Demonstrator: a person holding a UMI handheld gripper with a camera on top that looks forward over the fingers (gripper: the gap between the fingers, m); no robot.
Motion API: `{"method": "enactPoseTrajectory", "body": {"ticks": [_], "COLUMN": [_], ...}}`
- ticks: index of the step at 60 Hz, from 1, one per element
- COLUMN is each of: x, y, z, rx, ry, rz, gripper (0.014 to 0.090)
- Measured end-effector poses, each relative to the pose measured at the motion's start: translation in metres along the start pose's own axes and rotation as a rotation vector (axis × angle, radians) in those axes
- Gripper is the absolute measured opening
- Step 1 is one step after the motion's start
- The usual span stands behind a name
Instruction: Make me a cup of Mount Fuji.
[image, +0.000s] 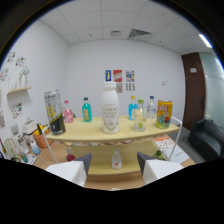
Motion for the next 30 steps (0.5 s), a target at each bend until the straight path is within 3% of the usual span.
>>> {"method": "enactPoseTrajectory", "body": {"ticks": [14,15,16,24,27,30], "x": [-0.016,-0.016,-0.016,-0.017,-0.016,-0.016], "y": [-0.092,-0.095,-0.097,-0.102,-0.096,-0.091], "z": [0.049,0.054,0.058,0.100,0.113,0.124], "rx": [0.074,0.077,0.080,0.095,0.075,0.060], "ry": [-0.040,-0.041,-0.041,-0.029,-0.025,-0.027], "rz": [0.038,0.035,0.030,-0.008,-0.006,-0.006], "gripper": [0.0852,0.0793,0.0853,0.0851,0.0837,0.0776]}}
